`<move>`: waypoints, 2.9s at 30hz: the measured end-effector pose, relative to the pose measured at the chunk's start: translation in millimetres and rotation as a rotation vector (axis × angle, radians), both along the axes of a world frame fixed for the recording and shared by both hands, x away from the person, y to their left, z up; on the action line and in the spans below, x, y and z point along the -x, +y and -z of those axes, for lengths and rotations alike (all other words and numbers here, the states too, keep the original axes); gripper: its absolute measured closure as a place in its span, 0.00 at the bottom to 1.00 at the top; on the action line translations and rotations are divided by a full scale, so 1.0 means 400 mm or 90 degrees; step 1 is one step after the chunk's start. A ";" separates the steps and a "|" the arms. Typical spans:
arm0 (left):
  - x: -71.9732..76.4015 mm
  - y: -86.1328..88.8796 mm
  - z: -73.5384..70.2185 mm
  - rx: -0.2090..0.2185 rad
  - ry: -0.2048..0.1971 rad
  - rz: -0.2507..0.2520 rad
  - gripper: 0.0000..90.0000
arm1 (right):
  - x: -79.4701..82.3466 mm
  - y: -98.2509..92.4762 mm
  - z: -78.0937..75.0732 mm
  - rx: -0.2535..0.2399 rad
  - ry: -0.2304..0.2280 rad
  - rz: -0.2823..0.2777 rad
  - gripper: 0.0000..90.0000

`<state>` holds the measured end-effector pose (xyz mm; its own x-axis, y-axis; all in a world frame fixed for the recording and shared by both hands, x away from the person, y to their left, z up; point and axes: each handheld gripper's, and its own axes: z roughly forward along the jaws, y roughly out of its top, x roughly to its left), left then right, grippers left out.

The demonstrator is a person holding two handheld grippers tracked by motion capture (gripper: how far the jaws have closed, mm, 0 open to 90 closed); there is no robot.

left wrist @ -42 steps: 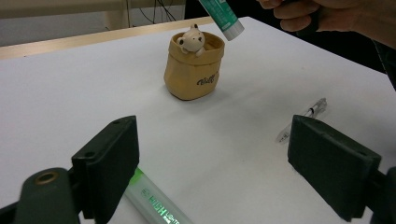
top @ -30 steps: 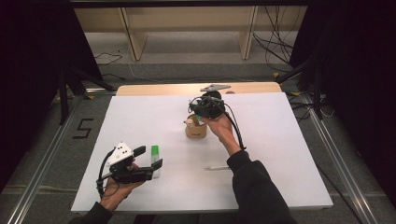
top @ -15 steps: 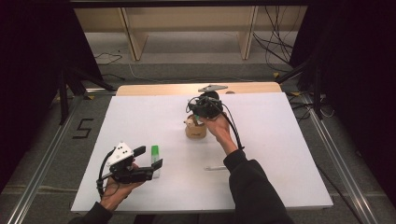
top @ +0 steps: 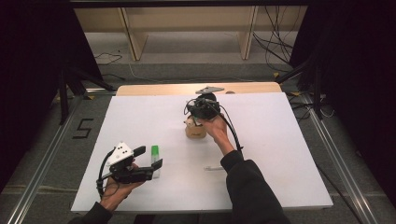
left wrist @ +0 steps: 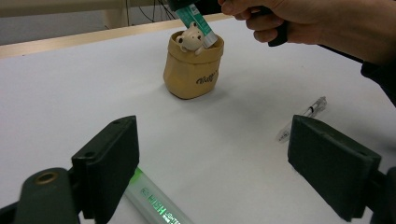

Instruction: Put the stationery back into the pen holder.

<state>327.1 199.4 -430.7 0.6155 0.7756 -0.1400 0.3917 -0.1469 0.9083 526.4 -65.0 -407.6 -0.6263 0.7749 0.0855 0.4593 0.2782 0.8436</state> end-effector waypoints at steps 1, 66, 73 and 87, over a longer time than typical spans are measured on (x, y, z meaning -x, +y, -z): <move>0.000 0.000 0.000 0.000 0.000 0.000 0.18 | 0.000 0.001 0.001 0.002 0.001 0.000 0.73; -0.060 -0.015 0.062 -0.114 0.200 -0.090 0.17 | 0.124 -0.138 -0.087 -0.037 0.003 -0.027 0.30; -0.070 -0.028 0.070 -0.128 0.216 -0.085 0.17 | 0.164 -0.164 -0.078 -0.034 0.009 -0.029 0.26; -0.109 -0.040 0.090 -0.177 0.245 -0.099 0.18 | 0.241 -0.208 -0.041 -0.018 0.011 -0.036 0.23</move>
<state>370.6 183.3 -466.9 0.4346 0.8941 -0.1084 0.7269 -0.2772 0.6283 430.0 -148.1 -391.2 -0.6668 0.7359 0.1178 0.4585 0.2805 0.8432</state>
